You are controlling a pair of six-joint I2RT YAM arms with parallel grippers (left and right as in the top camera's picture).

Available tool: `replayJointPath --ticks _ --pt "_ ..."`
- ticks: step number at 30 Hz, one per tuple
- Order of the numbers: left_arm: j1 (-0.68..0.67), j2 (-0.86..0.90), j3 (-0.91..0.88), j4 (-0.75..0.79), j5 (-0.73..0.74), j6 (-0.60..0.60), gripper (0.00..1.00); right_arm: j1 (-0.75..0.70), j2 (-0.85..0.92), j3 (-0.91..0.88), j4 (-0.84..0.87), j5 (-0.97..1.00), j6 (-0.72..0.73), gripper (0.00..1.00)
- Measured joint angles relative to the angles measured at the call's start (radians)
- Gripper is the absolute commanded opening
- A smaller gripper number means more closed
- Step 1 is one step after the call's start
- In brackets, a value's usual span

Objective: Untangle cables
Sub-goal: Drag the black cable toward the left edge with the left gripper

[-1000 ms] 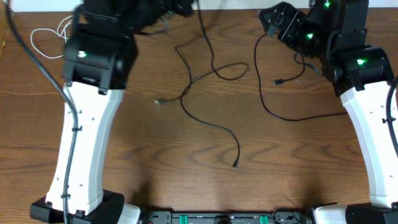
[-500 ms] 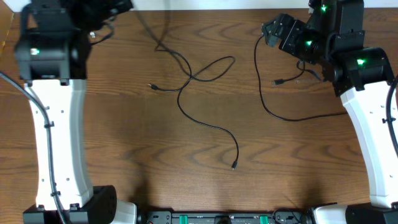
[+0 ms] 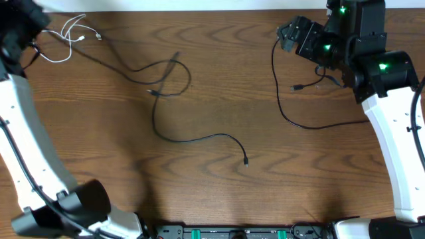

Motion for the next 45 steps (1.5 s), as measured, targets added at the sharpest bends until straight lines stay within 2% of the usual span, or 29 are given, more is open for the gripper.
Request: replayJointPath --ticks 11,19,27,37,43,44,45 --pt "0.154 0.23 0.0 0.002 -0.159 0.075 0.07 0.001 0.0 0.0 -0.003 0.0 0.0 0.97" --pt "0.241 0.422 0.0 0.137 -0.211 0.165 0.07 0.001 0.0 0.0 -0.004 0.0 0.0 0.97" --pt "0.265 0.552 0.0 0.253 -0.341 0.232 0.07 0.001 0.0 0.0 -0.003 0.0 0.0 0.97" --pt "0.322 0.598 0.0 0.433 -0.418 0.382 0.07 0.001 0.0 0.0 -0.024 0.0 0.0 0.96" --pt "0.353 0.598 0.0 0.444 -0.392 0.423 0.08 0.001 0.0 0.0 -0.024 0.0 0.0 0.96" --pt "0.358 0.598 0.0 0.448 -0.387 0.428 0.09 0.001 0.0 0.0 -0.024 0.0 0.0 0.96" --pt "0.363 0.598 0.0 0.452 -0.384 0.432 0.17 0.001 0.0 0.0 -0.024 0.0 0.0 0.96"
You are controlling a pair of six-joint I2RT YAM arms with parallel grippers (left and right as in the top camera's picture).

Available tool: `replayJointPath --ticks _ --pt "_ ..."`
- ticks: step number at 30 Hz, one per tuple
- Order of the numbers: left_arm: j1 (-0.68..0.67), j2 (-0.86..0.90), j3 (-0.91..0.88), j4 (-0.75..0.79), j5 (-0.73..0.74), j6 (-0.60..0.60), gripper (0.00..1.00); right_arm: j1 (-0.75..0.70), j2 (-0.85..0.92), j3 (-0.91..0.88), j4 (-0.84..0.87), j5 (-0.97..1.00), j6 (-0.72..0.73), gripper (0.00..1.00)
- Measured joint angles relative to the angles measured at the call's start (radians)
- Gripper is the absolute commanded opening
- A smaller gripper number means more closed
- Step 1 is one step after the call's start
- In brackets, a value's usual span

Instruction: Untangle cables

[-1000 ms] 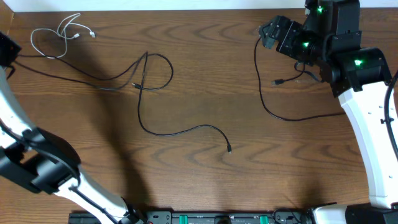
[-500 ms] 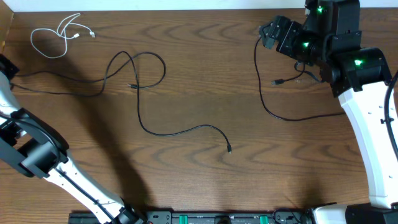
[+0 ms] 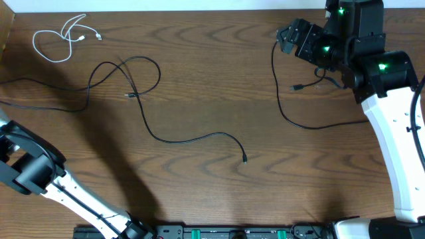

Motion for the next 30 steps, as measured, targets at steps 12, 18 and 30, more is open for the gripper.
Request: replayJointPath --ticks 12,18,30 --pt "0.032 0.004 0.0 0.002 0.026 0.009 0.68 0.021 0.031 0.0 0.011 0.003 0.0 0.99" --pt "0.018 -0.003 0.0 -0.027 0.129 0.0 0.64 0.035 0.051 0.0 0.013 0.003 0.0 0.99" --pt "-0.065 -0.039 0.002 -0.249 0.262 -0.056 0.3 0.035 0.057 0.0 0.014 0.003 -0.003 0.99"
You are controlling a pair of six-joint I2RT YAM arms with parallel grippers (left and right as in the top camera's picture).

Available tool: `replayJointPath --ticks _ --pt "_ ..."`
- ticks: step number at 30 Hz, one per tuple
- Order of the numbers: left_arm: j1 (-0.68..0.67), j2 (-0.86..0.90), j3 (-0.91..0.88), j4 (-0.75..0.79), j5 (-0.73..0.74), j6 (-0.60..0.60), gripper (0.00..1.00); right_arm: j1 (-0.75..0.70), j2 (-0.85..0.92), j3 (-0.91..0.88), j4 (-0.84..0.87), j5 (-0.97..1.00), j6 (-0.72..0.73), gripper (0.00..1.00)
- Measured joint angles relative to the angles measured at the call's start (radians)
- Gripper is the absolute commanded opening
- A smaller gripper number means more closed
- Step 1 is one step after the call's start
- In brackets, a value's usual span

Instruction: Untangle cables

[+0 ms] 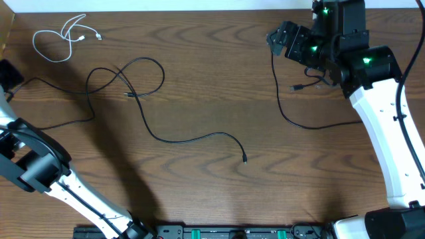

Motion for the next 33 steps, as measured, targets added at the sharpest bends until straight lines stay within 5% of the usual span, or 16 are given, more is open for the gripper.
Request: replayJointPath --ticks 3,14,33 --pt "0.0 0.008 0.0 -0.023 -0.011 -0.003 0.08 0.0 0.0 0.0 0.0 0.0 -0.008 0.99" --pt "0.011 0.121 -0.008 -0.037 -0.2 0.001 0.07 0.0 0.0 0.0 0.001 0.0 -0.023 0.99" --pt "0.09 0.208 -0.017 0.103 -0.234 0.08 0.08 0.0 0.0 0.0 -0.023 0.003 -0.025 0.99"
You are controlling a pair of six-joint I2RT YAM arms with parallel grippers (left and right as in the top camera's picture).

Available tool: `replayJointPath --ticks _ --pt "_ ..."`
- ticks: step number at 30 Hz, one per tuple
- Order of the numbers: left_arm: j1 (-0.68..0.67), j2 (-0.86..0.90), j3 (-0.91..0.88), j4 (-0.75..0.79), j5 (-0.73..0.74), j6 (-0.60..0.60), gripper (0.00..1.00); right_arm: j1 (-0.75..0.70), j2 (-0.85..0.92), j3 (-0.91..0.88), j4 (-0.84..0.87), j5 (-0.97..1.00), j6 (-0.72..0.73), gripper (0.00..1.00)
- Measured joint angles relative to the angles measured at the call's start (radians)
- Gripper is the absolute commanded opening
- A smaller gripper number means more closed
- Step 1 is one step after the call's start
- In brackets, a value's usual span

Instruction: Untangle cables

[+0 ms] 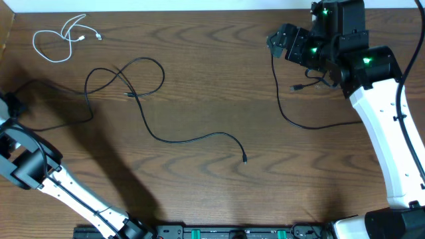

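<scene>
A long black cable (pixel 189 139) lies on the left half of the table. It forms a crossed loop (pixel 126 76) and ends in a plug (pixel 244 158). Its other end runs left toward my left gripper (pixel 8 106), which sits at the frame edge; its jaws are too small to read. A second black cable (pixel 284 113) curves down from my right gripper (pixel 275 41), which looks shut on its upper end. That cable's plug (pixel 295 87) lies under the right wrist. The two black cables lie apart.
A coiled white cable (pixel 60 36) lies at the back left corner. The right arm (pixel 378 133) stretches along the right side of the table, and the left arm (pixel 40 172) crosses the front left. The table's front edge carries a rail (pixel 232 232).
My left gripper has moved toward the front along the left edge. The black cable's loop and the right arm look unchanged.
At first my left arm was at the back left by the white cable, with the long cable's loop near the table's middle. Then the loop lay further left and the cable ran off the left edge. Afterwards my right gripper had moved slightly left, and my left gripper stood at the left edge.
</scene>
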Motion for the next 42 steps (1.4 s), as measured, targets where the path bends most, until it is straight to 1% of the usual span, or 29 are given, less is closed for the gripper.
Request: replayJointPath --ticks 8,15,18,21,22,24,26,28,30,32,34,35,36,37,38,39,42 --pt "0.033 0.001 -0.016 0.134 0.001 0.035 0.08 0.0 0.0 0.0 -0.042 0.0 0.0 0.99" --pt "0.04 0.002 0.008 0.143 0.029 0.044 0.08 0.0 0.0 0.0 -0.043 0.0 0.0 0.99" --pt "0.036 0.002 0.048 0.143 0.051 0.018 0.08 0.0 0.0 0.0 -0.043 0.0 0.0 0.99" --pt "0.034 -0.032 0.058 0.117 0.143 -0.043 0.13 0.0 0.0 0.0 -0.043 0.0 0.0 0.99" --pt "0.034 -0.05 0.058 0.101 0.185 -0.069 0.17 0.0 0.0 0.0 -0.043 0.0 0.0 0.99" --pt "0.034 -0.104 0.058 0.059 0.292 -0.124 0.26 0.0 0.0 0.0 -0.043 0.003 0.0 0.99" --pt "0.033 -0.163 0.06 -0.007 0.41 -0.196 0.27 0.001 0.002 0.0 -0.04 0.012 0.0 0.99" --pt "0.029 -0.222 0.067 -0.086 0.541 -0.265 0.31 0.007 0.005 0.0 -0.033 0.027 0.0 0.99" --pt "0.019 -0.269 0.08 -0.166 0.684 -0.309 0.32 0.016 0.01 0.0 -0.03 0.031 0.0 0.99" --pt "0.0 -0.293 0.094 -0.269 0.809 -0.329 0.33 0.029 0.019 0.0 -0.029 0.034 -0.005 0.99" --pt "-0.036 -0.3 0.102 -0.412 0.908 -0.321 0.34 0.037 0.03 0.0 -0.03 0.034 -0.028 0.99" --pt "-0.062 -0.299 0.1 -0.486 0.94 -0.306 0.38 0.039 0.037 0.0 -0.032 0.035 -0.048 0.99" --pt "-0.084 -0.295 0.098 -0.538 0.96 -0.287 0.46 0.04 0.042 0.0 -0.038 0.035 -0.062 0.99" --pt "-0.119 -0.293 0.091 -0.599 0.978 -0.258 0.67 0.042 0.05 0.0 -0.047 0.035 -0.079 0.99" --pt "-0.151 -0.291 0.085 -0.642 0.983 -0.236 0.72 0.042 0.056 0.0 -0.062 0.037 -0.093 0.99" --pt "-0.187 -0.291 0.079 -0.665 0.977 -0.222 0.72 0.042 0.066 0.0 -0.08 0.038 -0.105 0.99" --pt "-0.307 -0.29 0.064 -0.682 0.88 -0.203 0.72 0.042 0.089 0.0 -0.12 0.038 -0.127 0.99"
